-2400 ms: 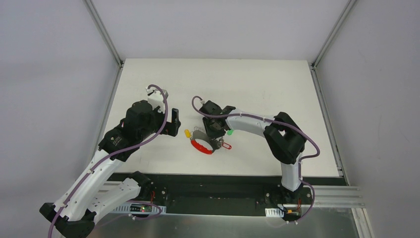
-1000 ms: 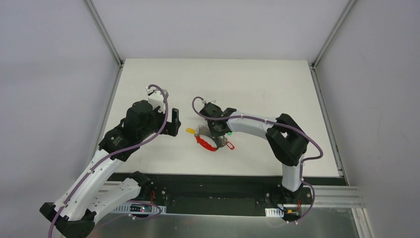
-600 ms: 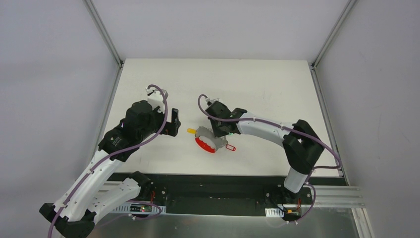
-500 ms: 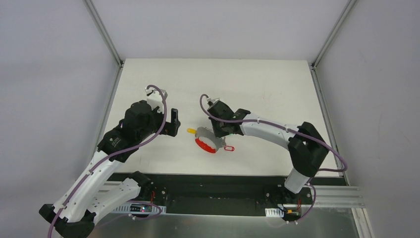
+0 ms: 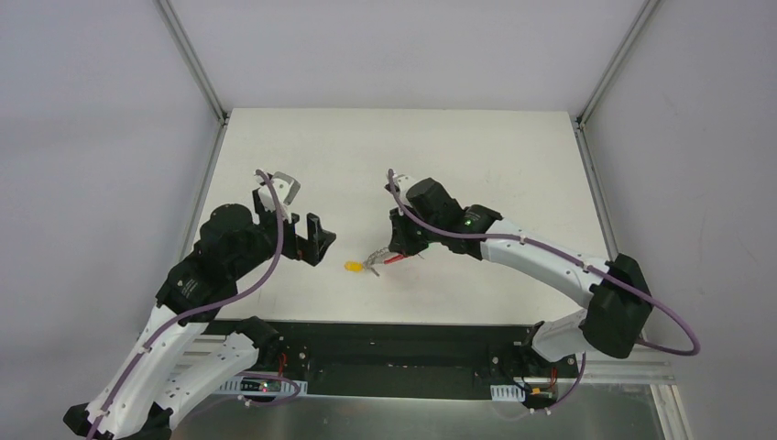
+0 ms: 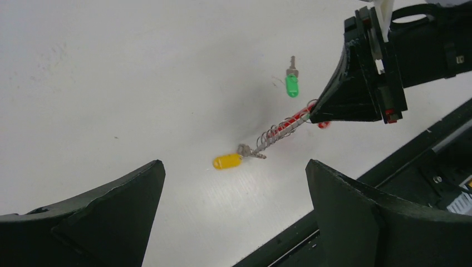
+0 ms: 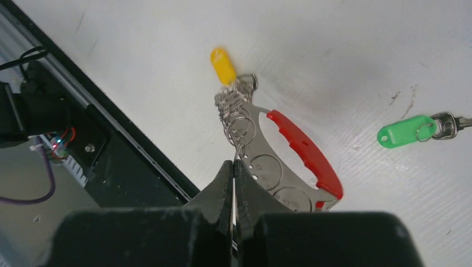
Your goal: Put the keys on the keyring
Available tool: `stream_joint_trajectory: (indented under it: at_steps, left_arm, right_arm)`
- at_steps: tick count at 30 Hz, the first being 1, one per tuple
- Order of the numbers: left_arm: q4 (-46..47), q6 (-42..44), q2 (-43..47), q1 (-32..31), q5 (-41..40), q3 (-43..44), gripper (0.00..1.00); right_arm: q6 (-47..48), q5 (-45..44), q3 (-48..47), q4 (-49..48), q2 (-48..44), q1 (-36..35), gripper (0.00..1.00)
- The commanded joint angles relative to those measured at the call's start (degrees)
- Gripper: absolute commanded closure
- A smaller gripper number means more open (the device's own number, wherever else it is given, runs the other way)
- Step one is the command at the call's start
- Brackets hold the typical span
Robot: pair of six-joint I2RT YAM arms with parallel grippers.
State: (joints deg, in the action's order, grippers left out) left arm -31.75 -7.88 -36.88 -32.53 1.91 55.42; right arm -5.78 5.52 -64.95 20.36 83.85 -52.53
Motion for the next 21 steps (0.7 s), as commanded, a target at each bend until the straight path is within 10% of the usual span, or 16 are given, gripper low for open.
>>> stream_joint_trajectory:
  at_steps: [1, 21]
  left_arm:
    - [2.57, 2.52, 1.32, 0.33, 11.39, 2.16, 0.0]
    - [8.18, -4.49, 0.39, 0.29, 38.03, 6.21, 0.05]
  right_arm:
    - [2.83, 8.47, -2.8, -0.3, -5.32, -0.04, 1.0]
    - [1.5, 25.93, -6.47, 2.63, -18.28, -0.01, 1.0]
